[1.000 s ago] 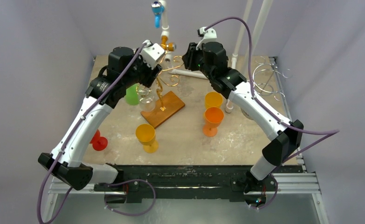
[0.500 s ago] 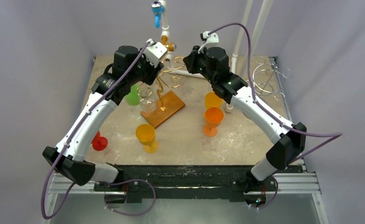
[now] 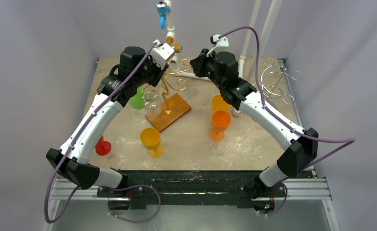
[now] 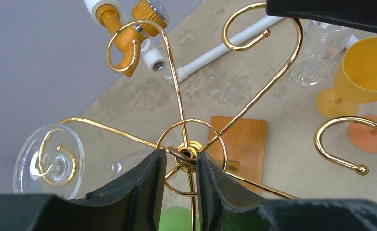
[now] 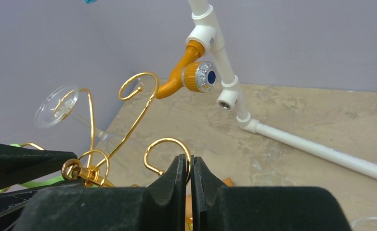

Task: Place the wine glass upside down on the wine glass rack
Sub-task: Adjust the wine rack at the center of the board.

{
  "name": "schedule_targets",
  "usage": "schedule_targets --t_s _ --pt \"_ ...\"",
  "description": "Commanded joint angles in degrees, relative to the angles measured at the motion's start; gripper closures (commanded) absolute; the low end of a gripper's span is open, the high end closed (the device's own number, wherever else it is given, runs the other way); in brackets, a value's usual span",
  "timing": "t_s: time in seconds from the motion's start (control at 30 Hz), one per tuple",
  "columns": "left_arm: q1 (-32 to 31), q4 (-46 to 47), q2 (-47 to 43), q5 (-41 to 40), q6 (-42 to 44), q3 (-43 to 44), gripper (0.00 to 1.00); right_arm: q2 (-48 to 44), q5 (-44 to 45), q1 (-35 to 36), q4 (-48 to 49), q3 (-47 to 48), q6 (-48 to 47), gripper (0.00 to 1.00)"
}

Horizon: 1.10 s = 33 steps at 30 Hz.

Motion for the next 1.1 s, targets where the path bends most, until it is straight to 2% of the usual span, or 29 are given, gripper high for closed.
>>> schedule_targets --t_s 0.0,0.4,1.07 --pt "1.9 1.5 1.9 -3.6 0.1 1.5 0.68 -1.2 -3.5 1.5 -6.2 -0.7 2.3 0.92" --pt "5.3 3.3 3.0 -1.9 -0.1 1.8 0.70 -0.7 -2.3 3.2 -10.7 3.5 3.7 0.89" --pt "6.0 4.6 3.7 -2.2 1.1 1.9 0.70 -1.9 -2.7 9.3 -12.2 0.8 6.3 0.89"
